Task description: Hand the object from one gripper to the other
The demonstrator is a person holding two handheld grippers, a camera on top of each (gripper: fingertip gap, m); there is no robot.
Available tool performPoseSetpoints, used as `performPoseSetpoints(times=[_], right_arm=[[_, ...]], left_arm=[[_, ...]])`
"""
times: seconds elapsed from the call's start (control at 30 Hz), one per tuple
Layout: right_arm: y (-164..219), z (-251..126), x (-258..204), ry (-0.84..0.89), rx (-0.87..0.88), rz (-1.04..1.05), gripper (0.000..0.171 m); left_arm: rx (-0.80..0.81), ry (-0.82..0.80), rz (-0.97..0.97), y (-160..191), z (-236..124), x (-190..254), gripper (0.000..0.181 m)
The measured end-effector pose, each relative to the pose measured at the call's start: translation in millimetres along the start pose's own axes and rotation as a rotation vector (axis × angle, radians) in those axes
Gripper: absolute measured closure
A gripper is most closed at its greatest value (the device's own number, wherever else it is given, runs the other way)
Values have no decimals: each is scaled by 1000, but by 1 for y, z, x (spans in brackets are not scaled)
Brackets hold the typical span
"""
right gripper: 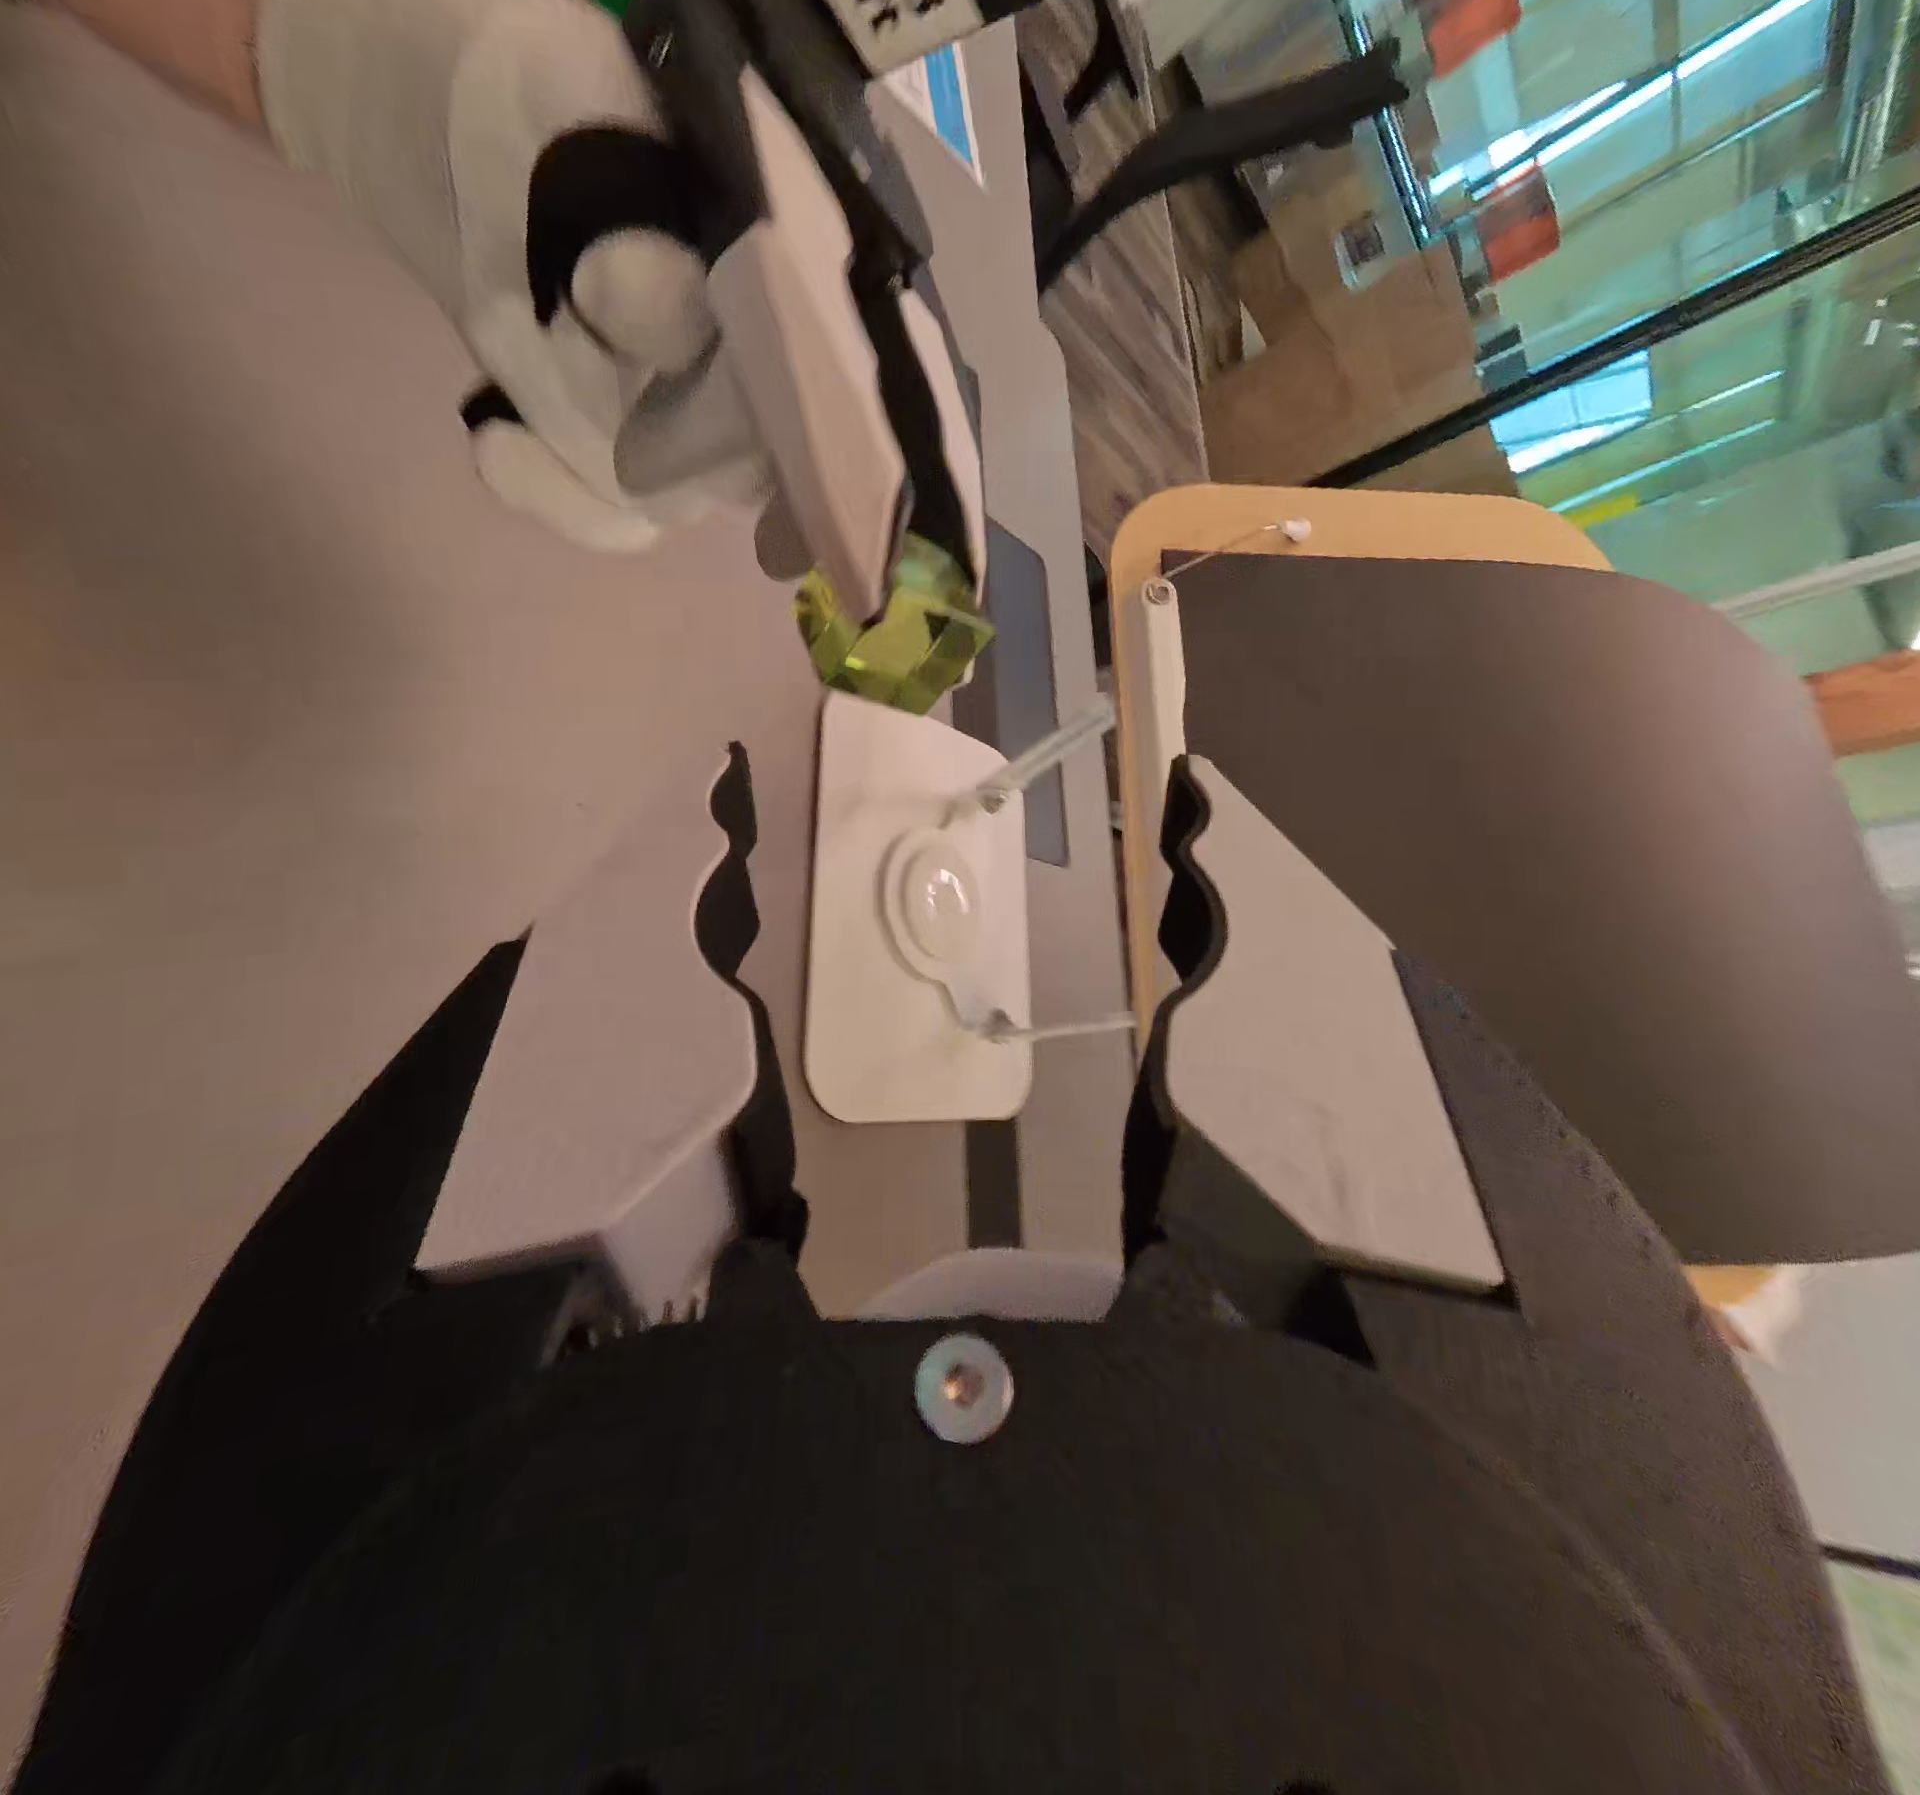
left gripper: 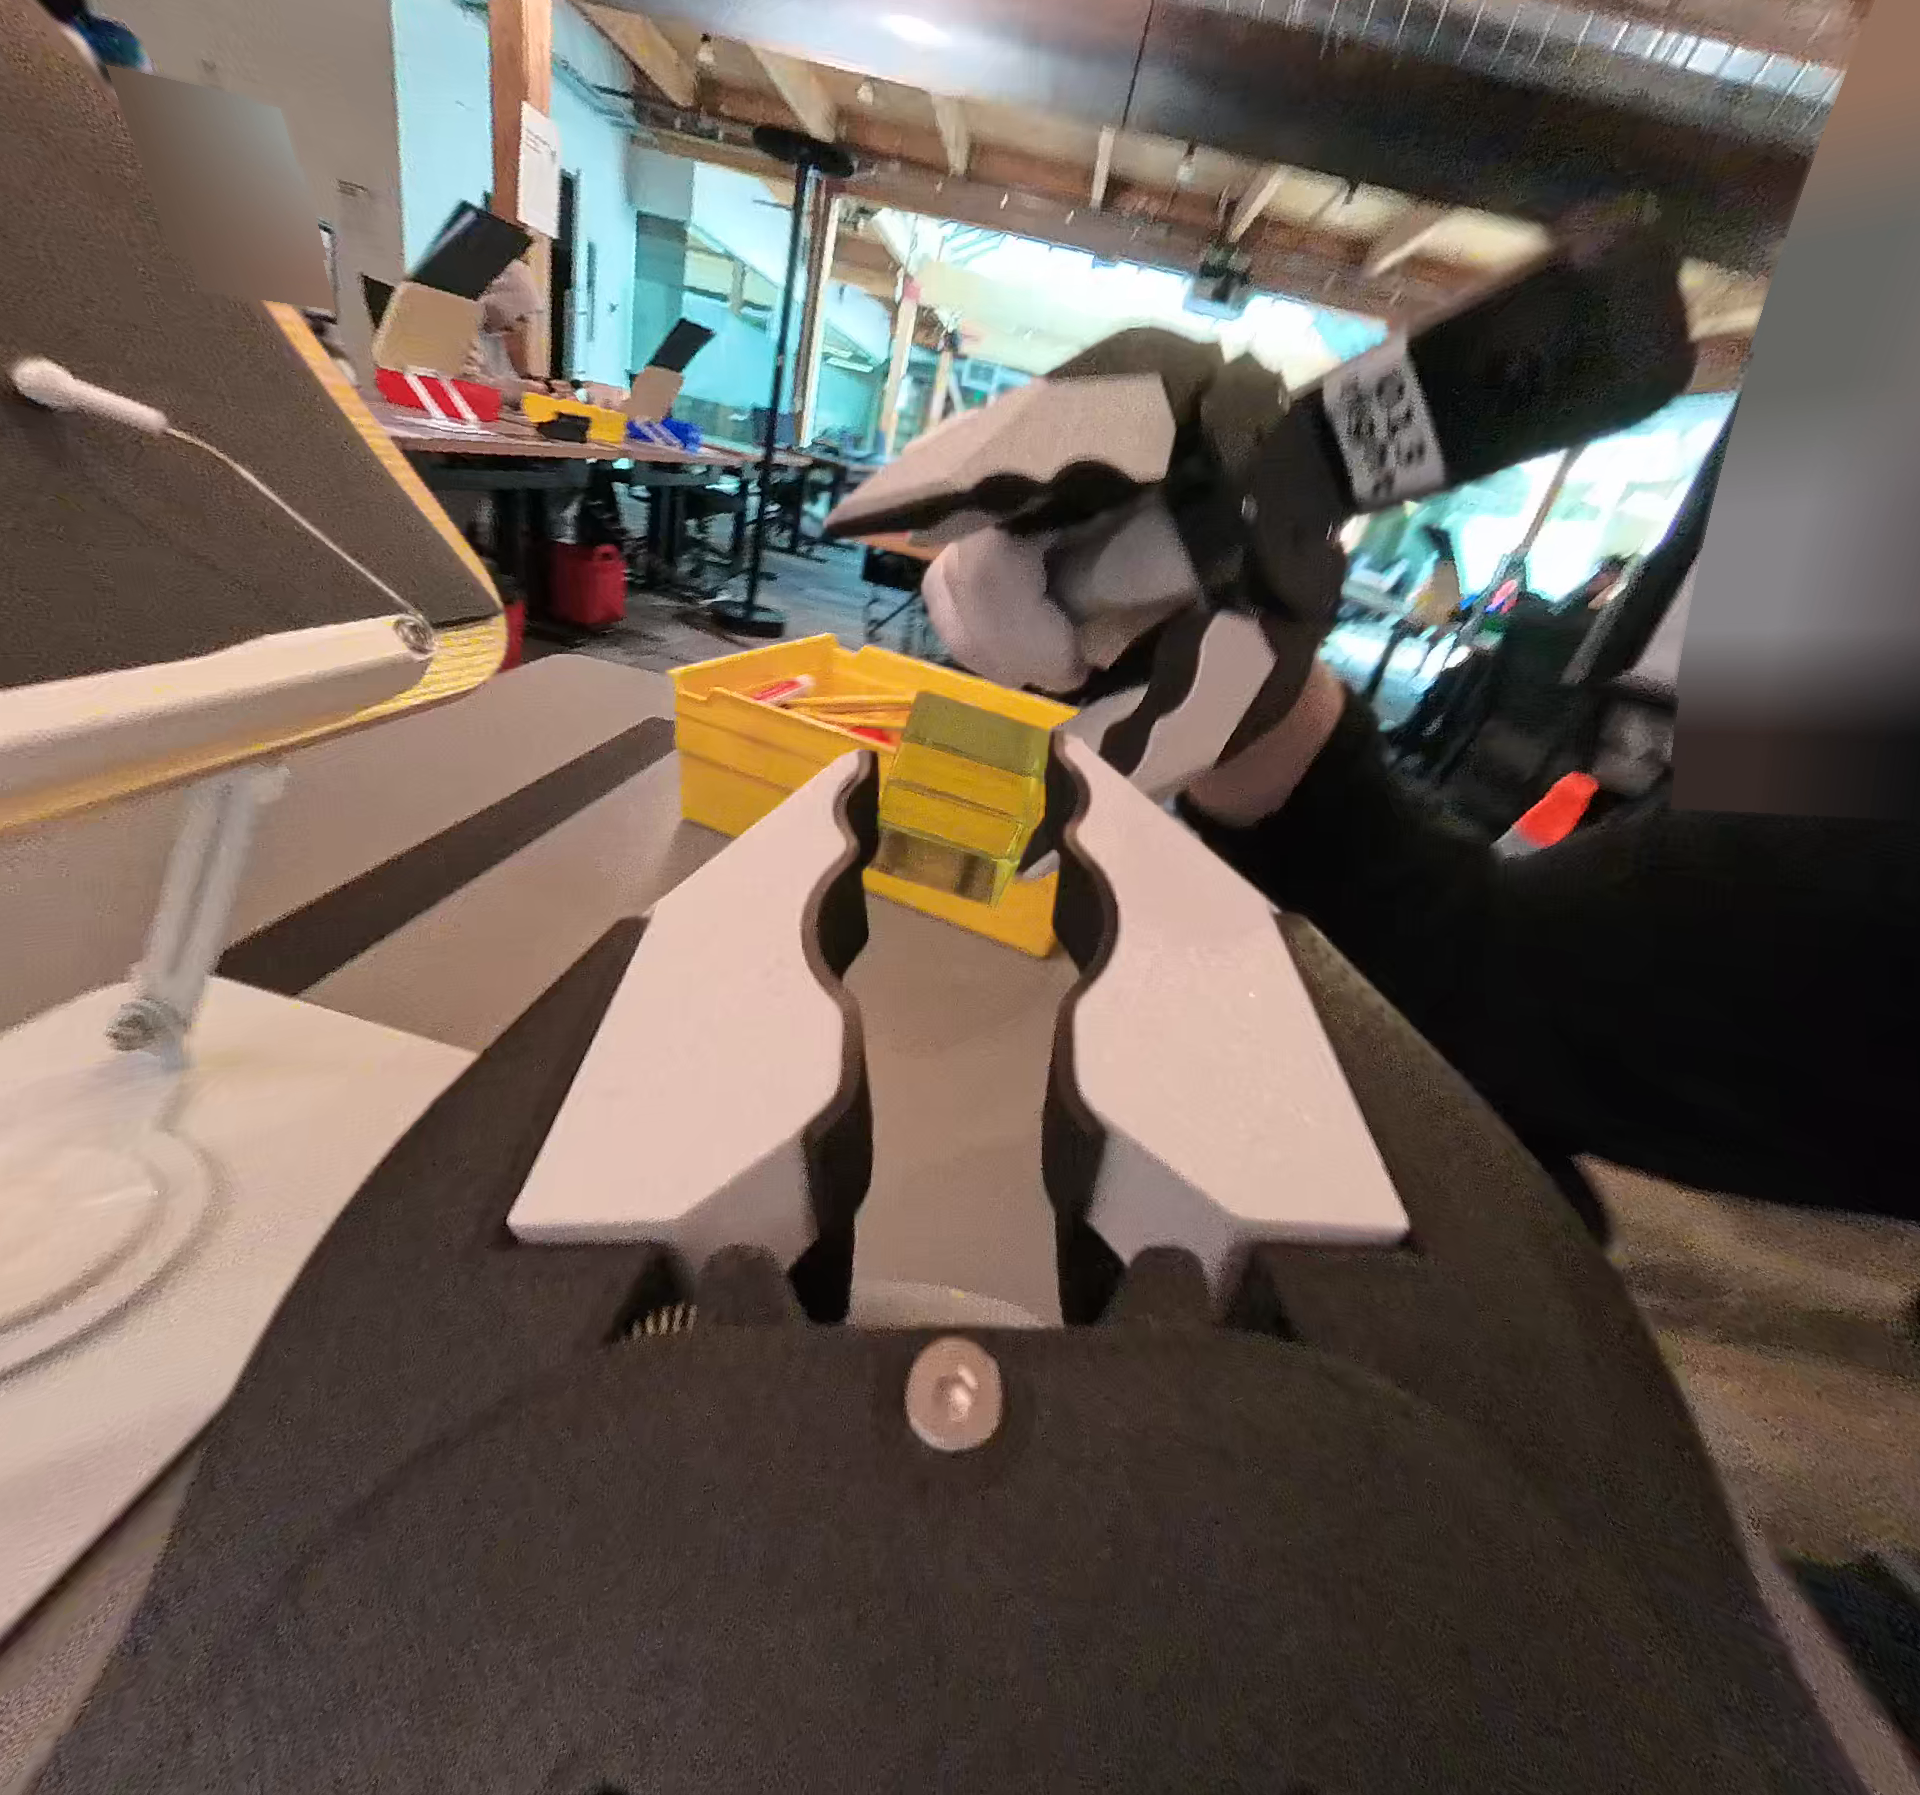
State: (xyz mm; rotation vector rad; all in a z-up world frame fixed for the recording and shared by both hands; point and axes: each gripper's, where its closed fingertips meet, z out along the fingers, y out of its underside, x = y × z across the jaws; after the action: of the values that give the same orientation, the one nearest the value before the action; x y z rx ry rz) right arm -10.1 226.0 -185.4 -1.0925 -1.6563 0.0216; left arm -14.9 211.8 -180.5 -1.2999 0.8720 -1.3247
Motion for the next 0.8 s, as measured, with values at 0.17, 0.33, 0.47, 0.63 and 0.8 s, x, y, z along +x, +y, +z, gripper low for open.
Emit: performPoseSetpoints(times=[0.17, 0.33, 0.47, 0.63, 0.8], right_arm=[[-15, 22, 2, 112, -24, -170, 93], [-31, 34, -1, 167, 1, -248, 101], [-29, 42, -4, 173, -30, -270, 119], [-27, 46, -1, 204, -66, -277, 134], [-26, 49, 3, 221, -71, -245, 129]], left_arm=[[56, 75, -152, -7, -9, -3, 152], [80, 107, -193, -9, -10, -1, 152], [79, 107, -191, -10, -10, -1, 152], [87, 83, -179, -9, -9, -3, 152], [123, 62, -189, -13, -9, -7, 153]])
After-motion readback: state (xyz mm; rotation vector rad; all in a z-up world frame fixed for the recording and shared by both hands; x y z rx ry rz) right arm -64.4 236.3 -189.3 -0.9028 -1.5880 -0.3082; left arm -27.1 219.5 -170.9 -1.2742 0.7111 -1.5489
